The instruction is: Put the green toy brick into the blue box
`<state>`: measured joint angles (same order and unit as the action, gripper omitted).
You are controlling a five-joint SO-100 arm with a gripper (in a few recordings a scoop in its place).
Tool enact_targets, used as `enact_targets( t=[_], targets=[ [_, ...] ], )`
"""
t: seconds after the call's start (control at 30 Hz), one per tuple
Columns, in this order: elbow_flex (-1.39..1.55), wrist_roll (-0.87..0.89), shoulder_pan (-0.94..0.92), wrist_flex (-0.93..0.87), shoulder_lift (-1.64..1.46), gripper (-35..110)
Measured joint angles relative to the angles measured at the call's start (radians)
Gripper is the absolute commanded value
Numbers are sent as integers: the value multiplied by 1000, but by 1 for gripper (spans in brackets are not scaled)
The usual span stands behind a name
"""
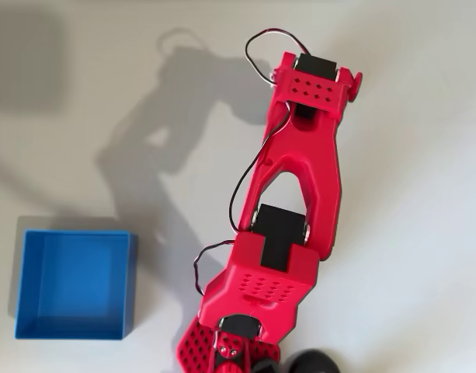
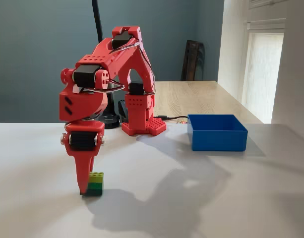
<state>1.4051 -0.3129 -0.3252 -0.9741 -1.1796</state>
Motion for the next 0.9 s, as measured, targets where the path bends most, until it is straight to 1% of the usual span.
enact_targets(
  t=[0.3,0.47,0.77,0.9],
  targets=[
    [46,2,5,12,-6,0],
    [141,0,31,2,-87,0],
    [364,3,124,-2,-371,0],
    [508,-14,189,-5,-561,0]
  ],
)
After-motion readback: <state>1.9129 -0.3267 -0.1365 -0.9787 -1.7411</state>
